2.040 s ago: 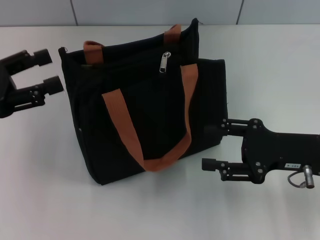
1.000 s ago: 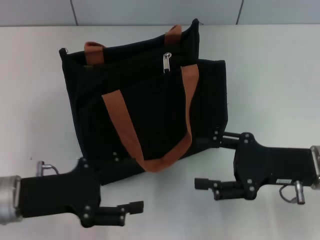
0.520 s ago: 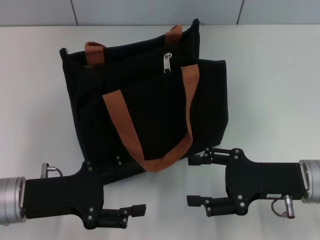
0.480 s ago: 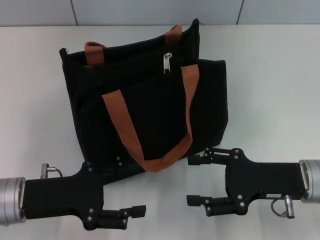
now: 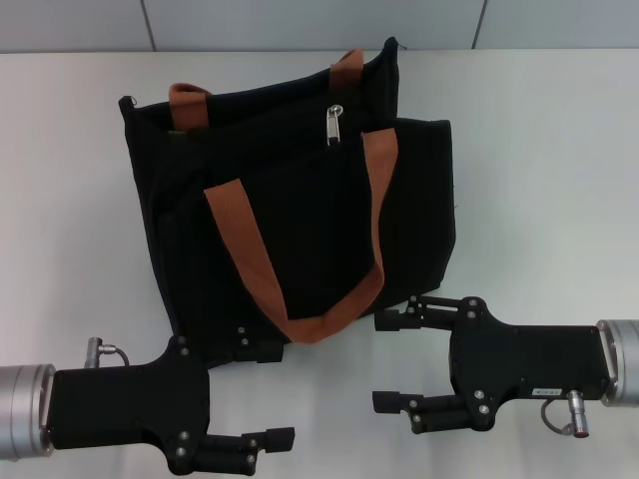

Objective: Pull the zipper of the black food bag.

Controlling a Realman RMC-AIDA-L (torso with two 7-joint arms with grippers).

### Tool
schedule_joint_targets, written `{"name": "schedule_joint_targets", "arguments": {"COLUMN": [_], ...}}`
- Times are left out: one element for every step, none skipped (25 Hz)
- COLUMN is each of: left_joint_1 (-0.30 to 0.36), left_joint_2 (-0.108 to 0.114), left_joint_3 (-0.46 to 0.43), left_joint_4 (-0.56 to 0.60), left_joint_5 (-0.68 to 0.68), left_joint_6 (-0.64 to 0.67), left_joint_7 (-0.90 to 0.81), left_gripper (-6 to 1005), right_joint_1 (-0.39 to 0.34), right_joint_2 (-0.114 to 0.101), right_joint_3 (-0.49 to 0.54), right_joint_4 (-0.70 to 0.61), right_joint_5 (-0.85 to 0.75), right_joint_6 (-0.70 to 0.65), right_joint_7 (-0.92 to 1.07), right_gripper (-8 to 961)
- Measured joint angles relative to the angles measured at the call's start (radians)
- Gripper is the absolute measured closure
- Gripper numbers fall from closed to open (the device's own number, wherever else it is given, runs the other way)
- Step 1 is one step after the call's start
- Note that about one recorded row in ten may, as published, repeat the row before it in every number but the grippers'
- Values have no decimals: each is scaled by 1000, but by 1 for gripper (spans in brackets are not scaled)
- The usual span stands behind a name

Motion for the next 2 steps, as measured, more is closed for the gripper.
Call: {"name": "schedule_joint_targets", "arguments": {"left_joint_1": [0,0], "left_joint_2": [0,0], "left_joint_3": [-1,-1], "left_joint_4": [0,0], "left_joint_5": [0,0], "left_joint_6": [0,0], "left_joint_7": [0,0], "left_gripper": [164,164], "right_joint_1": [0,0], "right_joint_2": [0,0], "right_joint_3": [0,0], "right_joint_4": [0,0], "right_joint_5": [0,0], "right_joint_6": [0,0], "right_joint_7": [0,0], "right_gripper": [170,170]}}
